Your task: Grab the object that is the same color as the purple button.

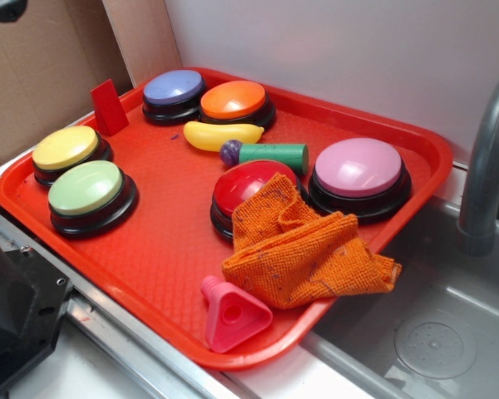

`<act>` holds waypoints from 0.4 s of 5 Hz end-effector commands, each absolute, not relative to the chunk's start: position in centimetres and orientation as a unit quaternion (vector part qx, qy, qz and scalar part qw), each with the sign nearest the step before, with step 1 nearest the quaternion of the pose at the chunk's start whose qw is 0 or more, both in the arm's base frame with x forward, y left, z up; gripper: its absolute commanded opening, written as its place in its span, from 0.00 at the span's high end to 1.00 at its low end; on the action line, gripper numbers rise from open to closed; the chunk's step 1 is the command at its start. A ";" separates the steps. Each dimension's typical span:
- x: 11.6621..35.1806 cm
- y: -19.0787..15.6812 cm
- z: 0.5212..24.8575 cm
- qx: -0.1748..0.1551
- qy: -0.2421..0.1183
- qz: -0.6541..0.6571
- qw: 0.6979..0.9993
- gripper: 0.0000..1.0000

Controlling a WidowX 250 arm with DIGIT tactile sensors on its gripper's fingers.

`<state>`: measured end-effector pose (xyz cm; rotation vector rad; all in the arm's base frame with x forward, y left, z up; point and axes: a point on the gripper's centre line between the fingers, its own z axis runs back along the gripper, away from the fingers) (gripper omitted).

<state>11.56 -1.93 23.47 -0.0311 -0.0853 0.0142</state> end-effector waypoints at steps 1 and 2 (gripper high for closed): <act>11.6 -1.9 23.5 -0.016 -0.043 0.007 0.999 0.00; 13.5 -1.2 22.4 -0.022 -0.044 0.028 0.998 0.00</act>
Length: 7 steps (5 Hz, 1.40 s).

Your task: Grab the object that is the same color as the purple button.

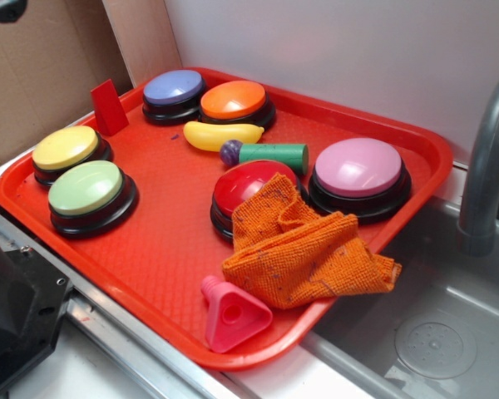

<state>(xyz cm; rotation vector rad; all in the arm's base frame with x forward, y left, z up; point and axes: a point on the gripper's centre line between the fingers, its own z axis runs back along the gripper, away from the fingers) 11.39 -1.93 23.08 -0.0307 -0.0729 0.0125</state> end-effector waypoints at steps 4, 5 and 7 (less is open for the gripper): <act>21.0 1.0 14.0 -0.039 -0.068 0.280 0.957 0.00; 22.3 1.8 12.1 -0.048 -0.066 0.332 0.940 0.00; 25.0 2.5 8.4 -0.059 -0.045 0.439 0.896 0.00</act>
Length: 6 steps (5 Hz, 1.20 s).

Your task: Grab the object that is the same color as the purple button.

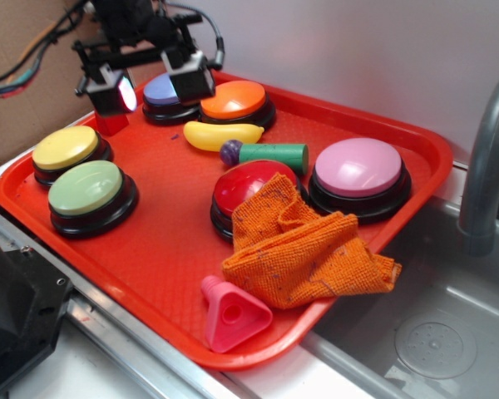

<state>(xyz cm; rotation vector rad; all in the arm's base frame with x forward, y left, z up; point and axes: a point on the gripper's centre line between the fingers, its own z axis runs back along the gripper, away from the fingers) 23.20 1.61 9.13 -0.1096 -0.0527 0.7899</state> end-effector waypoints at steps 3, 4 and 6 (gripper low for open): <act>27.7 1.3 5.2 -0.108 -0.030 0.447 0.888 0.00; 28.3 1.1 4.7 -0.130 -0.028 0.443 0.887 0.00; 28.9 0.8 3.4 -0.140 -0.016 0.440 0.887 0.00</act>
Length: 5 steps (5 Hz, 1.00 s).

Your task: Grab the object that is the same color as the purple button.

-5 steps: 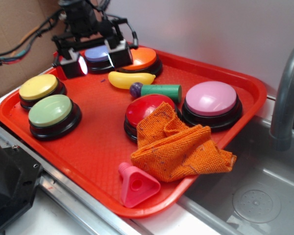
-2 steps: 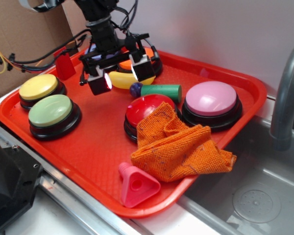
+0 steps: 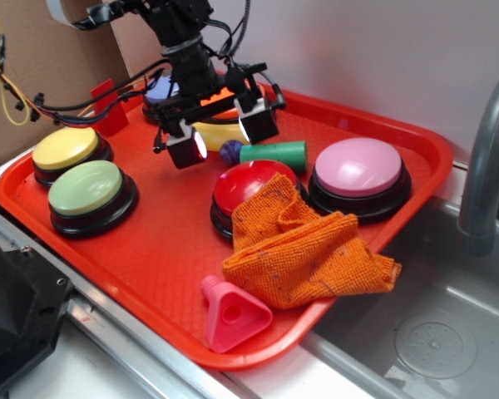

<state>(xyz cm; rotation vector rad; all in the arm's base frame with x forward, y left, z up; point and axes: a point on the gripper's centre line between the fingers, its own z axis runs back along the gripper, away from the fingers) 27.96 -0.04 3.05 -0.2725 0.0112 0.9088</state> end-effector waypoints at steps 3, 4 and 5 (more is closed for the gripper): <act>28.5 0.4 3.4 -0.141 -0.015 0.442 0.886 1.00; 27.8 1.3 5.5 -0.099 -0.025 0.413 0.905 1.00; 27.1 2.0 9.7 -0.043 -0.039 0.356 0.933 1.00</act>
